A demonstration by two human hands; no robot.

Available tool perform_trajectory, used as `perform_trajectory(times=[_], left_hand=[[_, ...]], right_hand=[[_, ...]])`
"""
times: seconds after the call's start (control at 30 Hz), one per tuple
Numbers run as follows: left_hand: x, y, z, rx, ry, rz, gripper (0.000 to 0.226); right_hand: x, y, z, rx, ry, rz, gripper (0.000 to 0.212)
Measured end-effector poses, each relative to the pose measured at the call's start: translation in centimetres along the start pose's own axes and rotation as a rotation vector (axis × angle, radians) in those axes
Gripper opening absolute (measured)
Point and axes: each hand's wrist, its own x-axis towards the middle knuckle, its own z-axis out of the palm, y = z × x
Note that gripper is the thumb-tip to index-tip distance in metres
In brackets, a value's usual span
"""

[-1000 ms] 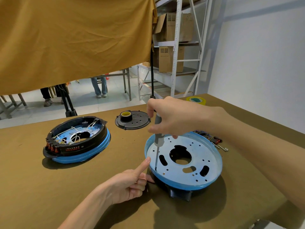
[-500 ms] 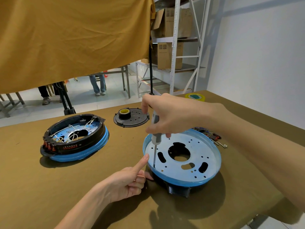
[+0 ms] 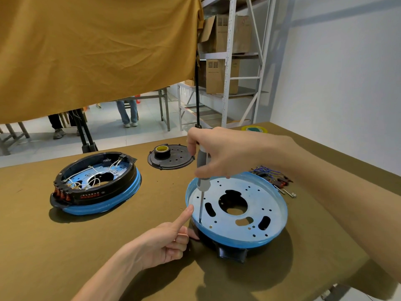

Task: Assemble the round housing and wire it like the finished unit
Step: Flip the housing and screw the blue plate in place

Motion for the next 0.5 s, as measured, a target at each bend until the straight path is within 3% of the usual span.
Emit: perform_trajectory(times=[0.13,0.27,0.37,0.5], left_hand=[[0.1,0.1,0.0,-0.014,-0.001,-0.011,0.089],[0.1,0.0,0.3,-0.079,0.036,0.008,0.091],[0.4,-0.1,0.9,-0.162,0.118,0.063,0.094],[0.4,0.0,1.3,-0.207,0.2,0.086,0.097]], right_hand=[[0.2,-0.4,0.6,-0.149,0.136,-0.022,0.033],[-0.1,-0.4,-0.3,-0.033,-0.022,-0.03,0.037],[0.0,-0.5,0.5,-0.055,0.095,-0.062,0.024],[0.0,-0.4,0.5,-0.034,0.153,-0.052,0.023]])
